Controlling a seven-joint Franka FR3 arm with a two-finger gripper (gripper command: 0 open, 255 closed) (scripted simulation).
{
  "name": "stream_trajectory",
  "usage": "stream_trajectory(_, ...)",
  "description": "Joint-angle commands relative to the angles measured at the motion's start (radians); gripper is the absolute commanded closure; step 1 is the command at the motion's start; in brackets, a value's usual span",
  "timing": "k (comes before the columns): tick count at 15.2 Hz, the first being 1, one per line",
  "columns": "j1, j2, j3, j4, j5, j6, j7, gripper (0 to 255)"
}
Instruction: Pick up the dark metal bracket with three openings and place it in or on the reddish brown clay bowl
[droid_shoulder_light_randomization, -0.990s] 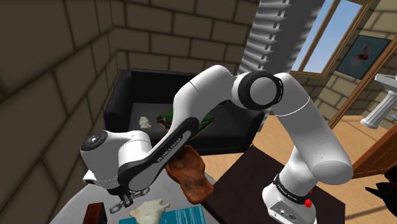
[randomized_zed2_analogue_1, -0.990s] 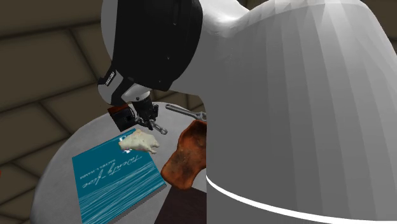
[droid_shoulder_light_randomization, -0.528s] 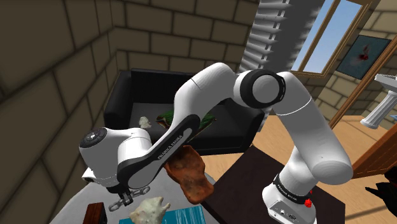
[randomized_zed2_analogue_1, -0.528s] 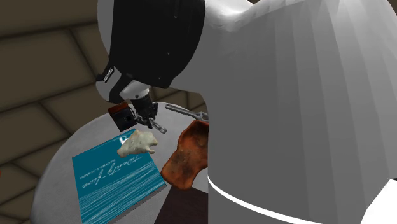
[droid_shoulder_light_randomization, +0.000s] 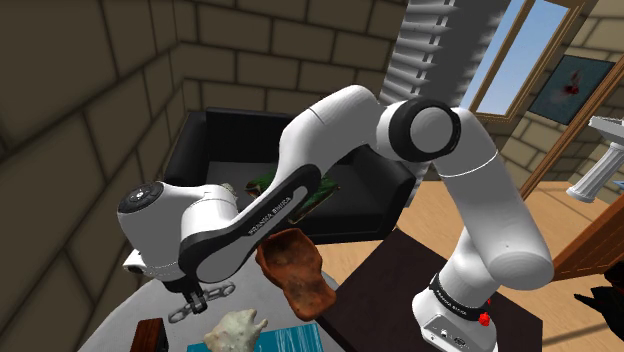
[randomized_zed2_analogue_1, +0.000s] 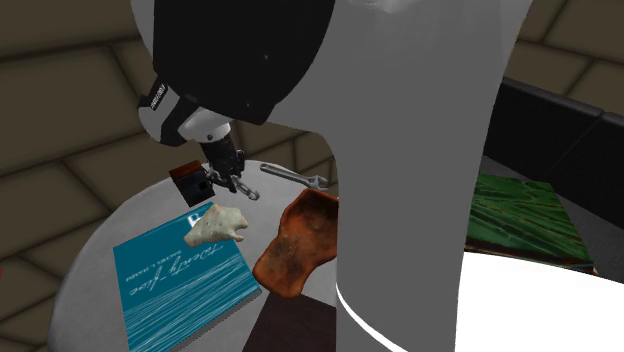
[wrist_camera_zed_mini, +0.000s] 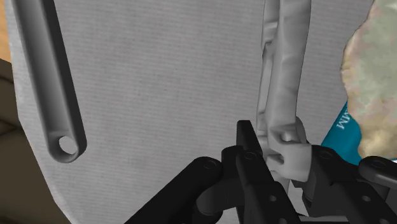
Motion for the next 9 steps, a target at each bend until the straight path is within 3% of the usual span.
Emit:
stream_trajectory(1,-0.010,-0.025,0.010,-0.012,0.010,-0.013,-0.004,255)
stream_trajectory(9,-0.028,-0.091,0.041,-0.010,0.046,-0.076,-0.023,255)
